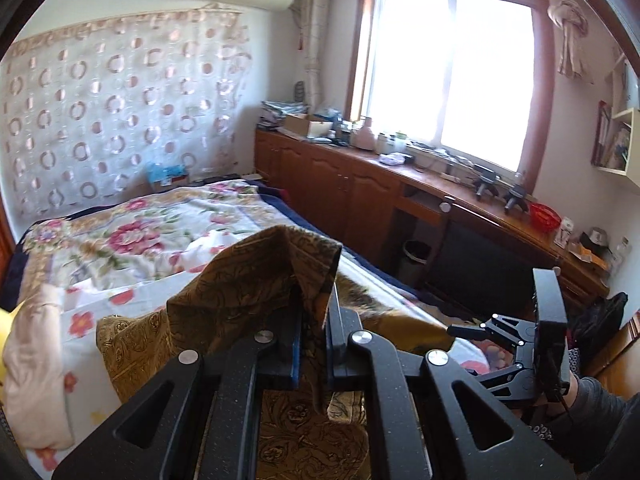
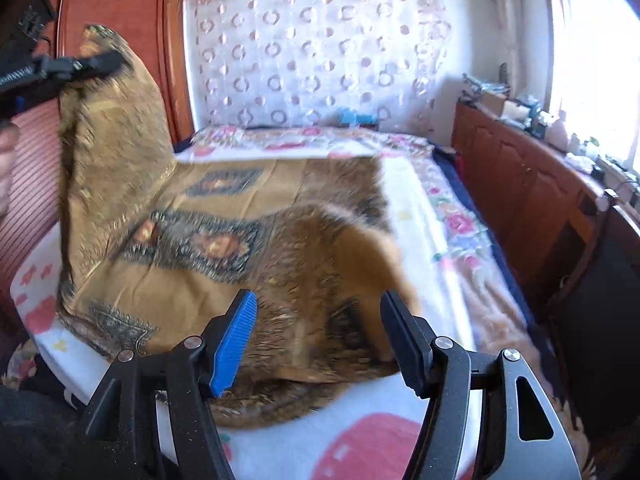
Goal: Fold small clothes
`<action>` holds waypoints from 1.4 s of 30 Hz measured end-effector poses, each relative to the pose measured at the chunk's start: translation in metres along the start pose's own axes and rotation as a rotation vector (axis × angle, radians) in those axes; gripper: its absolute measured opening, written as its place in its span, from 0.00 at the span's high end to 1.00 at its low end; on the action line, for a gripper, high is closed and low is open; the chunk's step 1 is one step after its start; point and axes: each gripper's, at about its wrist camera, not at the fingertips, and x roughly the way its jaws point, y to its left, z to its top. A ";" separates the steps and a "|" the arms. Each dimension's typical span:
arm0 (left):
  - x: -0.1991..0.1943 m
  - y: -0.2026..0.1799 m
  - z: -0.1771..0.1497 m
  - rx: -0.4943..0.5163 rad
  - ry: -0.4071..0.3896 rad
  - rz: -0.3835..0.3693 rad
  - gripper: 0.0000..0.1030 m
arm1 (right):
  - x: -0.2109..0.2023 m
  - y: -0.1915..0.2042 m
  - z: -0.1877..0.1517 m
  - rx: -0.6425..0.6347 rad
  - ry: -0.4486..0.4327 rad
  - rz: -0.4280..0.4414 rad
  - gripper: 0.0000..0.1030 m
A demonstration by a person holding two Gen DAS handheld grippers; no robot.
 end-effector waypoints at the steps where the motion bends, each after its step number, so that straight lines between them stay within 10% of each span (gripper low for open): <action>1: 0.005 -0.007 0.002 0.003 0.003 -0.017 0.91 | -0.007 -0.003 0.001 0.000 -0.014 -0.013 0.35; 4: 0.021 -0.019 0.000 -0.008 0.056 -0.070 0.87 | -0.019 -0.008 0.001 0.001 -0.040 -0.045 0.34; 6: 0.027 -0.023 -0.007 -0.001 0.093 -0.106 0.60 | -0.023 -0.010 0.000 0.010 -0.044 -0.055 0.34; 15: 0.010 0.001 -0.046 -0.052 0.117 -0.014 0.24 | -0.006 -0.009 0.012 0.017 -0.033 -0.032 0.34; 42: -0.007 0.068 -0.157 -0.215 0.121 0.213 0.22 | 0.123 0.023 0.089 -0.297 0.189 0.078 0.34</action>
